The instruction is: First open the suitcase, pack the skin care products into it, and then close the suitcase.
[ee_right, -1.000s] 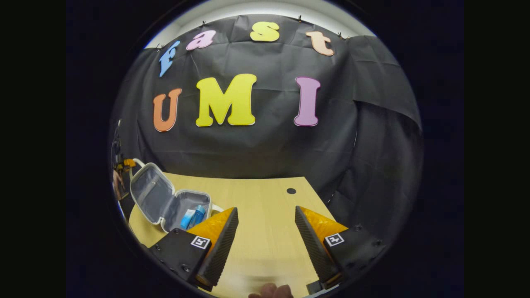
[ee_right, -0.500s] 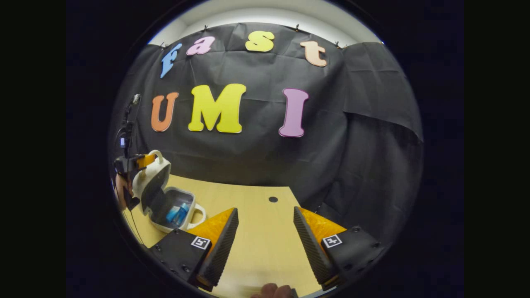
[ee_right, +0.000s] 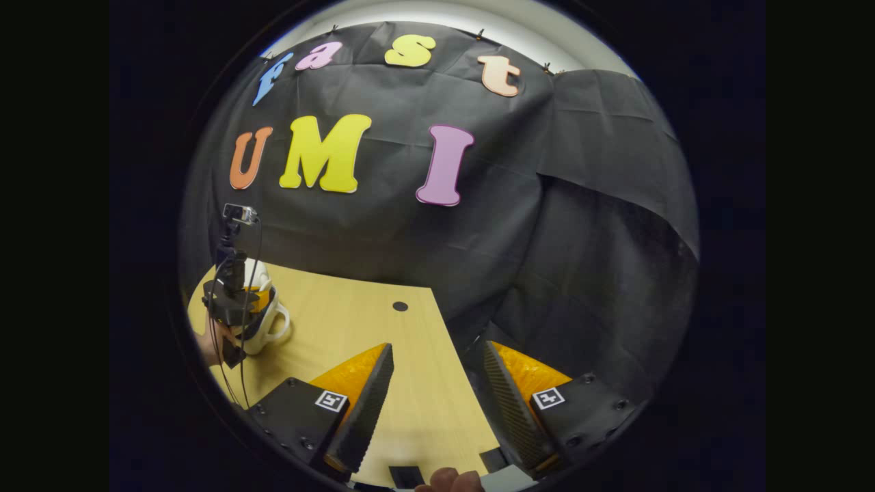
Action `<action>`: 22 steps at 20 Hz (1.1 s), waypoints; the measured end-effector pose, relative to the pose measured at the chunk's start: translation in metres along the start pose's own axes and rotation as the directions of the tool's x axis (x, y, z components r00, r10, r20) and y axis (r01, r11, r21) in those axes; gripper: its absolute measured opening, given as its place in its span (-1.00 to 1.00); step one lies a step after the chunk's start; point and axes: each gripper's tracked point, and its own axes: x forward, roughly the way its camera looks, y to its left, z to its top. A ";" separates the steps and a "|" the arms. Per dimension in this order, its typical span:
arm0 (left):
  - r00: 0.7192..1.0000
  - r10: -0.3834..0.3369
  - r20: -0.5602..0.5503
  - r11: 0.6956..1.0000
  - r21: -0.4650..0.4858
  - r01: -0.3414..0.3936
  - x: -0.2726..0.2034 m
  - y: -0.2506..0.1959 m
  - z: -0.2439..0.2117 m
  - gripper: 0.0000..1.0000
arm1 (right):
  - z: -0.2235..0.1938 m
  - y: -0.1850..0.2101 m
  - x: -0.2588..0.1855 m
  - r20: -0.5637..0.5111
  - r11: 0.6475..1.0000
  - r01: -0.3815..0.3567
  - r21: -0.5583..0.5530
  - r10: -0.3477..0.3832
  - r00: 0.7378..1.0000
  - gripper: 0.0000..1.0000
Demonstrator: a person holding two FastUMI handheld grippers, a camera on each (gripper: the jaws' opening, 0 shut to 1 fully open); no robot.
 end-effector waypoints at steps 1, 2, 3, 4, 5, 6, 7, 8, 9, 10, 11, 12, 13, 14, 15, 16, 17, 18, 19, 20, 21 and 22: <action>1.000 0.005 -0.015 1.000 0.003 -0.004 0.004 0.000 -0.006 -0.77 | -0.001 -0.003 0.002 -0.006 1.000 0.000 0.000 0.000 1.000 0.59; 1.000 0.007 -0.029 1.000 0.002 -0.007 0.004 -0.003 -0.013 -0.77 | -0.003 -0.004 0.005 -0.011 1.000 -0.001 -0.002 0.001 1.000 0.55; 0.999 0.008 -0.044 1.000 -0.002 -0.008 0.006 -0.006 -0.019 -0.77 | -0.005 -0.005 0.007 -0.013 1.000 -0.006 -0.002 0.006 1.000 0.58; 0.999 0.009 -0.050 1.000 -0.001 -0.009 0.010 -0.009 -0.022 -0.77 | -0.005 -0.005 0.008 -0.016 1.000 -0.012 -0.004 0.012 1.000 0.58; 0.998 0.017 -0.056 1.000 0.008 -0.017 0.013 -0.010 -0.023 -0.77 | -0.006 -0.005 0.010 -0.018 1.000 -0.020 -0.006 0.019 1.000 0.58; 0.998 0.024 -0.063 1.000 0.019 -0.023 0.015 -0.011 -0.026 -0.77 | -0.007 -0.005 0.012 -0.019 1.000 -0.029 -0.005 0.029 0.999 0.58; 0.997 0.029 -0.066 0.999 0.024 -0.027 0.016 -0.013 -0.028 -0.75 | -0.007 -0.004 0.015 -0.021 0.999 -0.035 -0.002 0.035 0.999 0.56; 0.997 0.030 -0.072 0.999 0.018 -0.029 0.017 -0.015 -0.031 -0.72 | -0.008 -0.006 0.017 -0.023 0.999 -0.040 0.002 0.041 0.999 0.59; 0.996 0.017 -0.085 1.000 0.006 -0.016 0.019 -0.019 -0.036 -0.69 | -0.008 -0.005 0.019 -0.027 0.999 -0.046 0.006 0.046 0.999 0.58; 0.994 -0.021 -0.109 1.000 -0.015 0.020 0.020 -0.027 -0.041 -0.56 | -0.009 -0.003 0.021 -0.031 0.999 -0.054 0.006 0.055 0.998 0.58; 0.992 -0.041 -0.123 0.999 -0.034 0.037 0.018 -0.031 -0.043 -0.48 | -0.009 0.001 0.022 -0.032 0.998 -0.069 0.009 0.069 0.997 0.58; 0.991 -0.056 -0.120 0.998 -0.045 0.051 0.013 -0.032 -0.039 -0.36 | -0.007 0.006 0.024 -0.031 0.996 -0.084 0.010 0.085 0.996 0.56; 0.990 -0.084 -0.117 0.995 -0.055 0.078 0.008 -0.038 -0.033 -0.26 | -0.005 0.012 0.027 -0.025 0.995 -0.101 0.010 0.101 0.995 0.59; 0.989 -0.097 -0.113 0.994 -0.055 0.091 -0.001 -0.042 -0.028 0.34 | -0.001 0.020 0.029 -0.020 0.993 -0.120 0.010 0.121 0.993 0.59; 0.990 -0.100 -0.101 0.994 -0.047 0.095 -0.012 -0.041 -0.019 0.41 | 0.004 0.029 0.032 -0.010 0.990 -0.141 0.010 0.141 0.990 0.59; 0.992 -0.098 -0.080 0.995 -0.036 0.095 -0.024 -0.040 -0.007 0.76 | 0.012 0.042 0.034 0.002 0.986 -0.165 0.012 0.165 0.986 0.59; 0.993 -0.098 -0.061 0.995 -0.024 0.097 -0.037 -0.038 0.008 0.91 | 0.021 0.054 0.034 0.021 0.981 -0.193 0.013 0.192 0.981 0.59; 0.996 -0.087 -0.033 0.996 -0.014 0.087 -0.048 -0.033 0.023 1.00 | 0.034 0.067 0.032 0.046 0.975 -0.221 0.009 0.220 0.974 0.56; 0.997 -0.074 0.004 0.997 -0.007 0.074 -0.060 -0.027 0.042 1.00 | 0.045 0.078 0.031 0.071 0.971 -0.240 -0.002 0.239 0.968 0.59; 0.998 -0.050 0.048 0.999 -0.007 0.050 -0.073 -0.019 0.061 1.00 | 0.059 0.089 0.029 0.104 0.966 -0.257 -0.011 0.257 0.961 0.59; 0.995 -0.020 0.094 1.000 -0.015 0.021 -0.086 -0.008 0.081 0.99 | 0.073 0.098 0.027 0.138 0.962 -0.272 -0.015 0.271 0.953 0.58; 0.990 0.009 0.141 1.000 -0.025 -0.006 -0.101 0.003 0.103 0.99 | 0.087 0.107 0.025 0.174 0.960 -0.281 -0.014 0.279 0.945 0.58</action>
